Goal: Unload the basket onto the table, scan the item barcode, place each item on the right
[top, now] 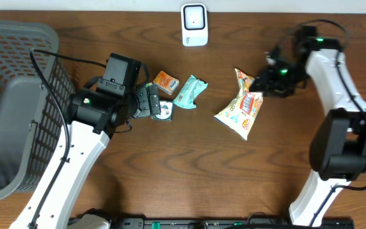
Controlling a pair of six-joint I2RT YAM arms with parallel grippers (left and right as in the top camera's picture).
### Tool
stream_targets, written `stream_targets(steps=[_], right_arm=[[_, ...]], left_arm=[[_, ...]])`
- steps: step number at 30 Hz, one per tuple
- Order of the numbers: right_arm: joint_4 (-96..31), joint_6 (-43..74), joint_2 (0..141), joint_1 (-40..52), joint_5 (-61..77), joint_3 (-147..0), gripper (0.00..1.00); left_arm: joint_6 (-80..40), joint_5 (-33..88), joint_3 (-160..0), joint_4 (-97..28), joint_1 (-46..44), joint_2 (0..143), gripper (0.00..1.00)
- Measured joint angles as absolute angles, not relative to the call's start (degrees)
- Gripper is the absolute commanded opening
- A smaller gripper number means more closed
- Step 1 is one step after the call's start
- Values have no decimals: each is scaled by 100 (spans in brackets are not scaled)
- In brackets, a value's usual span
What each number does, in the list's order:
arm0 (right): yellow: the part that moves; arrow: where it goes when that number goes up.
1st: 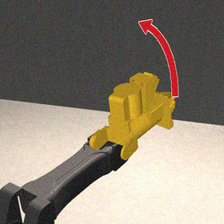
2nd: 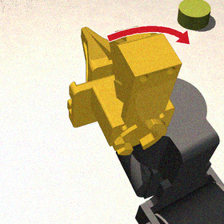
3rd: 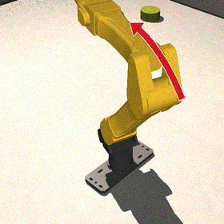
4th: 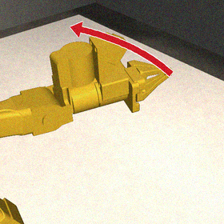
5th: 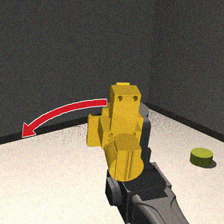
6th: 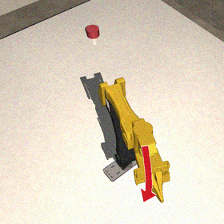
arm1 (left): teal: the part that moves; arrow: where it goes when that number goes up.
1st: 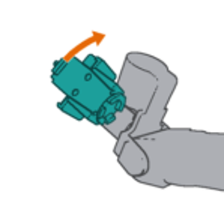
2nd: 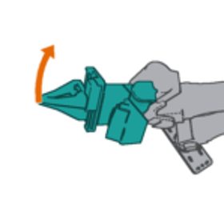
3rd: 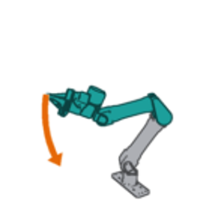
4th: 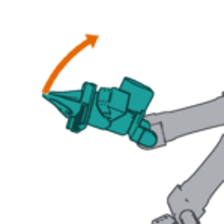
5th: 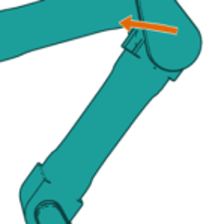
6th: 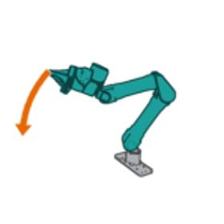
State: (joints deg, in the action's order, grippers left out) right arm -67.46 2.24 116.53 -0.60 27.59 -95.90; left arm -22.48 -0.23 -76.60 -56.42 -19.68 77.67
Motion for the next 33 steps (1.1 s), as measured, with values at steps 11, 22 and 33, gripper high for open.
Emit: stream_targets(steps=[11, 22, 33], right_arm=[[-6573, 1232, 11653, 1656, 246, -9765, 89], [-5916, 2163, 11640, 2860, -2016, -9244, 87], [-4925, 2576, 11640, 2797, -2552, -7828, 9]], left_arm=[[-2248, -21, -7660, -5645, -1970, 7767, 98], [-2248, -23, -7660, -5642, -1968, 7767, 98], [-2248, -21, -7660, -5645, -1970, 7767, 98]])
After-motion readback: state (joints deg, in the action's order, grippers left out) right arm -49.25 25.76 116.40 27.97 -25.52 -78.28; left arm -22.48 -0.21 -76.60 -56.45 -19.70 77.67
